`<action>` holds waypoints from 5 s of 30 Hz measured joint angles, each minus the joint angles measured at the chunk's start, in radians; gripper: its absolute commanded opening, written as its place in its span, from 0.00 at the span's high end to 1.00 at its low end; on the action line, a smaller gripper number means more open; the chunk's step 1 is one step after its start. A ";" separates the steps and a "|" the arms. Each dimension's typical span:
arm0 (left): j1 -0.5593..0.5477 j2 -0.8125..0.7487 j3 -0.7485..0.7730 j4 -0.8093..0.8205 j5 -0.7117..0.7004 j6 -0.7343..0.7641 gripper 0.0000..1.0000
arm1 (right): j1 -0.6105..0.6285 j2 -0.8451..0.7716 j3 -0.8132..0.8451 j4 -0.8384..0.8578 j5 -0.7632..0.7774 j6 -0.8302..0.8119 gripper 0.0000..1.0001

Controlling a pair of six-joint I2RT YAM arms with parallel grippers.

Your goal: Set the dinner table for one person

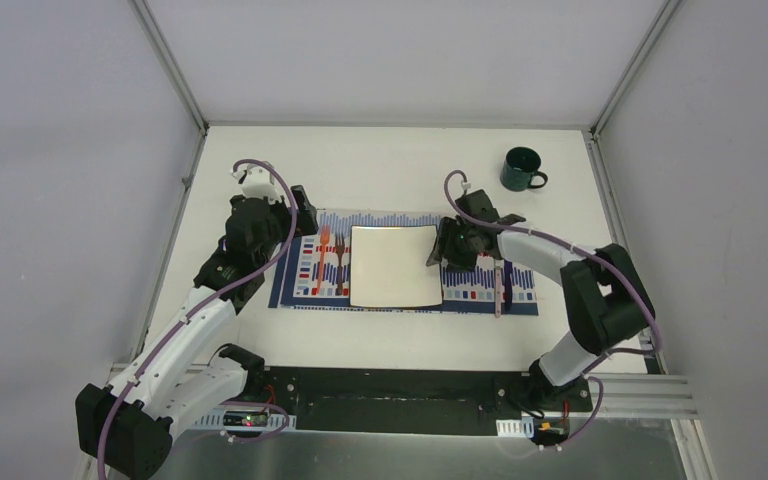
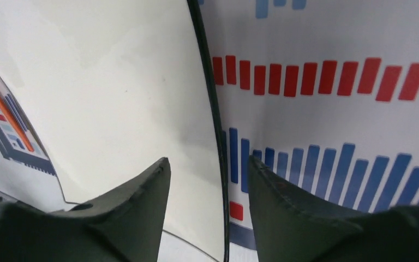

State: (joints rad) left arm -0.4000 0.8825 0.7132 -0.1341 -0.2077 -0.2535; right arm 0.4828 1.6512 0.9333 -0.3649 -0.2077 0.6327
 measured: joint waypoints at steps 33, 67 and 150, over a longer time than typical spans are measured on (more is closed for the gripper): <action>0.000 0.075 -0.009 0.014 0.019 0.000 0.01 | -0.360 0.291 0.736 -0.188 0.586 -0.410 0.48; 0.000 0.163 0.053 0.006 0.032 0.009 0.01 | -0.519 0.693 1.081 -0.253 0.397 -0.351 1.00; 0.000 0.063 0.011 0.000 0.087 -0.026 0.01 | -0.094 0.140 0.318 -0.210 0.553 -0.240 0.41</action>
State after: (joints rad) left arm -0.4000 0.9451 0.7246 -0.1341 -0.1207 -0.2790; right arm 0.3889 1.7916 1.2514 -0.5751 0.3450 0.3927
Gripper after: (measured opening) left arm 0.992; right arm 0.559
